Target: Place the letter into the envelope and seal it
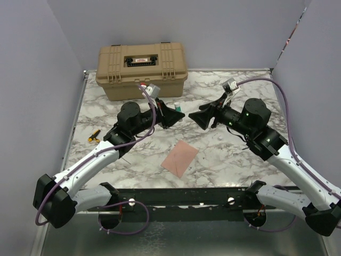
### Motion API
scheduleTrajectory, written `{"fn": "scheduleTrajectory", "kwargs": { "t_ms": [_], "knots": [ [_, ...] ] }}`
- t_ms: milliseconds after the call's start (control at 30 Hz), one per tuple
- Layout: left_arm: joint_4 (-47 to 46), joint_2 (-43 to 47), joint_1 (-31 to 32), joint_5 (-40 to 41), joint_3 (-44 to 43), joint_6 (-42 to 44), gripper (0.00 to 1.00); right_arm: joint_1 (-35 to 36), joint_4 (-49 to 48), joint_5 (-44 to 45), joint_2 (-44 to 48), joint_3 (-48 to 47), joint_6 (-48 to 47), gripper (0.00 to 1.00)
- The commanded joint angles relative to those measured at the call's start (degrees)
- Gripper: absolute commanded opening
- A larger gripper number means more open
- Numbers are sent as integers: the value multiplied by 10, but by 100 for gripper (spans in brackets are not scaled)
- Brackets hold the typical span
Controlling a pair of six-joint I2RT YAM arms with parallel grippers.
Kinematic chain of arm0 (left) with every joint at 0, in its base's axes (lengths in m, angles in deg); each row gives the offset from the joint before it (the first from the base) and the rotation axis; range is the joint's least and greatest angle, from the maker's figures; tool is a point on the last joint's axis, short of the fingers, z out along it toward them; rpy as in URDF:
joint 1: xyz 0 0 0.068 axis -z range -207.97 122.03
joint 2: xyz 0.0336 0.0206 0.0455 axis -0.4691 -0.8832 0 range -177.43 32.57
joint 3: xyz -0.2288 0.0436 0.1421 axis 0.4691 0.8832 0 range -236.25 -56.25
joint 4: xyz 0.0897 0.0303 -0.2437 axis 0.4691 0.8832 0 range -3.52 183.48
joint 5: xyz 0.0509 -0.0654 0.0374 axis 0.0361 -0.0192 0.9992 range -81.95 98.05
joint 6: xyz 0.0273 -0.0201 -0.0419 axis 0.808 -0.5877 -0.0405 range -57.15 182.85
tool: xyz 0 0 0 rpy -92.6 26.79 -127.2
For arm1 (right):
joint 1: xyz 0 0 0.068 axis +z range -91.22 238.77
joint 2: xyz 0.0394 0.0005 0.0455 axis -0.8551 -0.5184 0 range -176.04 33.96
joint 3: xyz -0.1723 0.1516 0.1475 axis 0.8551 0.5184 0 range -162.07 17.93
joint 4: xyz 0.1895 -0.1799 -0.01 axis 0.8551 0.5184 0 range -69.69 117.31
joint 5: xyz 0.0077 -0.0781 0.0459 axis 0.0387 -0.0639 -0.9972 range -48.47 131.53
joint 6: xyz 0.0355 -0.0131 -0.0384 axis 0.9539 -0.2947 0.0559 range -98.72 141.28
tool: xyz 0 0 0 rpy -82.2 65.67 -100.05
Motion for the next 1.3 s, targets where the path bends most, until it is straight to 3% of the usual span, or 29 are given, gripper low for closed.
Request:
{"fn": "scheduleTrajectory", "kwargs": {
  "t_ms": [0, 133, 267, 667, 733, 900, 1167, 1267],
  "knots": [
    [1, -19, -4, 129, -33, -120, 0, 2, -42, 36, 2, 44, -3, 67],
    [53, -50, -5, 117, -71, -156, 0, 2, -33, 52, -22, 41, -5, 67],
    [47, -63, -5, 98, -71, -185, 0, 6, -48, 45, -43, 36, 2, 62],
    [37, -69, -5, 87, -67, -197, 0, 16, -59, 19, -101, 4, 10, 61],
    [37, -68, -5, 84, -67, -196, 0, 18, -57, 23, -110, -1, 13, 56],
    [36, -61, -5, 81, -69, -177, 0, 19, -47, 12, -131, -23, 9, 31],
    [25, -64, -6, 48, -68, -180, 5, 19, -58, 8, -145, -33, -1, 27],
    [22, -64, -8, 34, -68, -186, 10, 19, -64, 12, -148, -34, -4, 17]
  ]
}}
